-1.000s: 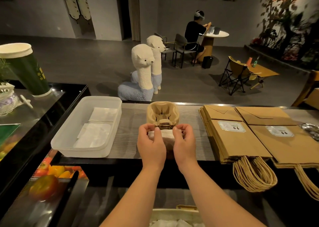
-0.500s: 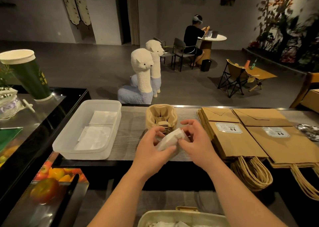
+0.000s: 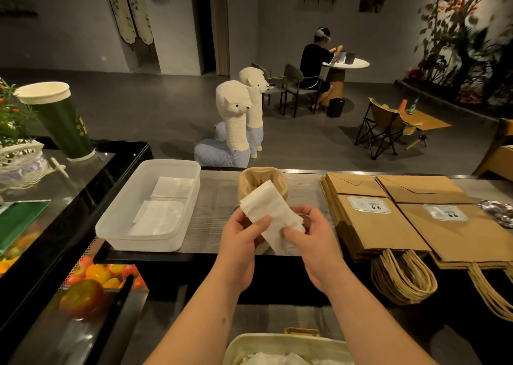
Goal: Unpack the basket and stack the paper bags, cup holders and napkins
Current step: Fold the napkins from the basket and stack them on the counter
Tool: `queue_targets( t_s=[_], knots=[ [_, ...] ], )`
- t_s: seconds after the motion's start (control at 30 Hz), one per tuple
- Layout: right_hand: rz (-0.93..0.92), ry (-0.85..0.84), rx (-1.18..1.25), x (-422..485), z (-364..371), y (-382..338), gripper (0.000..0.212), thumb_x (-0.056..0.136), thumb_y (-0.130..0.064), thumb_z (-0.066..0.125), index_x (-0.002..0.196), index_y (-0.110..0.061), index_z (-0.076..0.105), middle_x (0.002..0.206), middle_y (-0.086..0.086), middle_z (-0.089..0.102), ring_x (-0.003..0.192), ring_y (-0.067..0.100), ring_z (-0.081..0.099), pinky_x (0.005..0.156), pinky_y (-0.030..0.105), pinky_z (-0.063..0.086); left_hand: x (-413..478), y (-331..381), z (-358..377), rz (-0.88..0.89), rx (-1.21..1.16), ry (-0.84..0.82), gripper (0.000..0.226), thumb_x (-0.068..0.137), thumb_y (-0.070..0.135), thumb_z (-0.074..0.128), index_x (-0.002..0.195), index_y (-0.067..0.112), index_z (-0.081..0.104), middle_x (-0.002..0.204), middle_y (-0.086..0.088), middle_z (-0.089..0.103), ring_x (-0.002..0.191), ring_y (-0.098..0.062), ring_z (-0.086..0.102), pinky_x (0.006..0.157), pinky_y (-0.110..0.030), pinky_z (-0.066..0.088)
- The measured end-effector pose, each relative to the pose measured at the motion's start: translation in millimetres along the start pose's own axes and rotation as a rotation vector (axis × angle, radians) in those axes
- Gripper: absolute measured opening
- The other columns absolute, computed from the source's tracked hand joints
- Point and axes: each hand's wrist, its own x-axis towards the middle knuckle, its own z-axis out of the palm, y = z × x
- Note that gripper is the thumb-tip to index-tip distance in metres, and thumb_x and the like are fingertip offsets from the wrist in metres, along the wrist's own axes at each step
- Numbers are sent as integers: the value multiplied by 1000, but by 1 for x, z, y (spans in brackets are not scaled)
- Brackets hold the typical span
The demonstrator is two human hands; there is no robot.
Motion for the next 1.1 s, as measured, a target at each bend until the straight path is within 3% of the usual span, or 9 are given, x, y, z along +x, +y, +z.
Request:
queue_targets(
  t_s=[0.1,0.23,0.33,0.43,0.57,0.7,0.83,0.97,1.1],
  knots=[
    [-114,-66,-237,12,-11,-9,43,86,-3,72,116,-28,54,107,-4,68,92,13,69,79,30,62,7,5,-13,107,166,36,37,85,-7,71,115,14,64,104,-5,74,94,-18,72,71,-23,57],
    [-184,-161,-493,23,-17,-7,45,86,-1,69,117,-31,53,108,-9,64,93,8,63,74,17,53,15,7,-28,168,545,-49,53,79,-13,69,113,27,62,107,1,71,95,-12,69,76,-22,56],
    [-131,-151,-487,22,-10,11,44,85,-2,69,114,-32,55,111,-10,62,99,3,61,73,13,51,15,0,-31,170,731,-65,55,79,-11,66,111,33,59,107,5,64,89,-3,63,74,-14,51],
    [-100,-42,-299,17,0,24,37,88,-2,68,111,-30,58,110,-6,64,99,9,63,70,14,54,15,-4,-30,170,737,-67,56,81,-12,62,113,34,56,112,7,62,94,2,62,75,-13,50],
    [-37,72,-8,19,11,16,16,100,-14,59,116,-16,58,108,2,62,93,12,62,61,13,52,18,-9,-22,156,721,-78,64,78,-13,58,119,37,54,121,9,57,108,-12,60,84,-25,57],
    [-14,188,-58,26,19,16,10,104,-18,51,107,-22,59,107,1,62,99,15,61,67,19,50,21,-11,-20,189,705,-36,62,79,-14,57,116,35,55,115,7,59,102,-9,60,79,-18,52],
    [-43,177,-54,28,18,19,12,104,-14,48,105,-19,59,102,1,62,94,15,60,70,22,51,25,-10,-23,197,692,-50,58,80,-13,58,116,33,56,109,2,59,92,-10,59,77,-21,52],
    [-44,188,-31,31,20,16,17,102,-5,45,102,-15,59,97,2,61,89,15,58,71,26,51,27,-15,-21,163,670,-32,54,79,-8,58,112,34,58,115,3,62,102,-18,62,87,-32,56],
    [-42,91,62,31,12,18,16,100,-3,49,109,-13,58,100,3,60,92,15,58,72,21,53,27,-14,-26,111,615,-23,51,86,-10,59,114,33,58,117,3,63,105,-17,64,83,-29,58]
  ],
)
